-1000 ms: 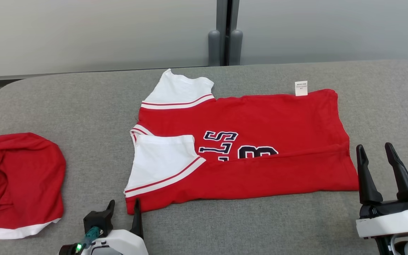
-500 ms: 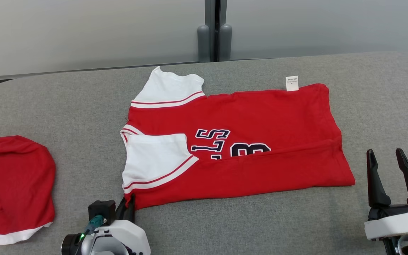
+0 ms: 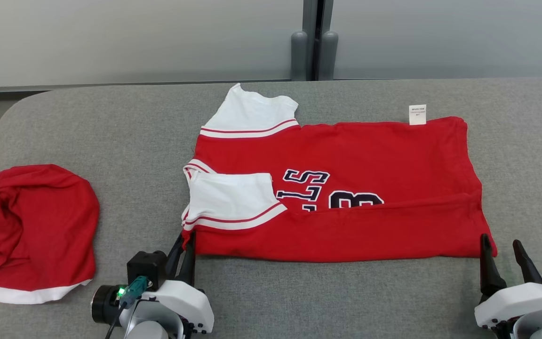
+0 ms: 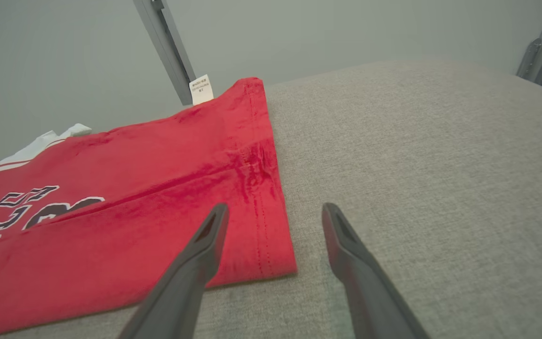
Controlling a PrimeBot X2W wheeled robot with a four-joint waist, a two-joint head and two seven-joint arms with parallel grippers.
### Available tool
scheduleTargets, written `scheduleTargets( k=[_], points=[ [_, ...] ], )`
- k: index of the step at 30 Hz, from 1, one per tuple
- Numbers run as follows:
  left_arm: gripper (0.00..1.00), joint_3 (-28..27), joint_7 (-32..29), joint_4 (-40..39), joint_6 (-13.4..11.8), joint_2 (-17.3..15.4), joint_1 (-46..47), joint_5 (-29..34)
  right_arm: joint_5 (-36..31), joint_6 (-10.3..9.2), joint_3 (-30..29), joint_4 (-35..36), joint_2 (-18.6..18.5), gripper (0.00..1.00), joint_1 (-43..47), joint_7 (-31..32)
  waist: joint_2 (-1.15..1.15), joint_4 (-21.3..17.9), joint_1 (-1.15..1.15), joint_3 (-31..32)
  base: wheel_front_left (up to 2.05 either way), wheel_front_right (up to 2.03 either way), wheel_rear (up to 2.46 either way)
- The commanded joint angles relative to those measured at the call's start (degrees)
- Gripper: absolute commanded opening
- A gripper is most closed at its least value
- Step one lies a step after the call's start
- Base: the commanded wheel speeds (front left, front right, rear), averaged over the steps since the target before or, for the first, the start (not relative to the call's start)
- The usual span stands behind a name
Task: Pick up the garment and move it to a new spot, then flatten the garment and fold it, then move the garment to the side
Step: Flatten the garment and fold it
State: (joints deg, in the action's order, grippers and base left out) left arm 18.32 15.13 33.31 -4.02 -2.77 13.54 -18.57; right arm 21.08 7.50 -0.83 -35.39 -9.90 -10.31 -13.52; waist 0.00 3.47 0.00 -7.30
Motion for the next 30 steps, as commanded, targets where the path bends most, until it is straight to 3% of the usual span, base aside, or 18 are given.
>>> scheduleTargets(
  k=[1, 14, 15, 16, 25, 30],
  points=[
    [0.00, 0.1, 0.0, -0.4, 0.3, -0.2, -0.4, 0.4, 0.6, -0.02, -0.3, -0.8, 0.1, 1.00, -0.8, 0.1, 0.00, 0.4, 0.00, -0.2, 0.00, 0.00, 0.00],
    [0.00, 2.6, 0.0, -3.2, 0.7, -0.2, -0.5, 1.6, 6.4, -0.02, 0.1, -13.8, 1.0, 1.00, -7.7, -0.1, 0.00, 2.8, 0.00, -2.6, 0.00, 0.00, 0.00],
    [0.00, 2.6, 0.0, -3.0, 0.7, -0.2, -0.4, 1.6, 6.7, -0.01, 0.9, -14.0, 1.1, 0.42, -8.1, 0.0, 0.00, 2.7, 0.00, -2.7, 0.00, 0.00, 0.00],
    [0.00, 2.6, 0.0, -2.7, 0.7, -0.2, -0.3, 1.5, 7.0, -0.01, 1.5, -14.3, 1.0, 0.00, -8.4, -0.1, 0.00, 2.7, 0.00, -2.8, 0.00, 0.00, 0.00],
    [0.00, 0.8, 0.0, 1.6, 1.5, -0.9, -1.7, 1.3, 9.8, -0.02, 6.3, -13.1, -2.1, 0.00, -7.6, -0.8, 0.00, 1.7, 0.00, -0.3, 0.00, 0.00, 0.00],
    [0.00, -0.5, 0.0, 0.6, 1.9, -1.5, -3.8, 1.0, 14.7, -0.03, 9.3, -9.3, -4.1, 0.00, -4.5, 3.5, 0.00, 0.9, 0.00, 1.8, 0.00, 0.00, 0.00]
  ],
)
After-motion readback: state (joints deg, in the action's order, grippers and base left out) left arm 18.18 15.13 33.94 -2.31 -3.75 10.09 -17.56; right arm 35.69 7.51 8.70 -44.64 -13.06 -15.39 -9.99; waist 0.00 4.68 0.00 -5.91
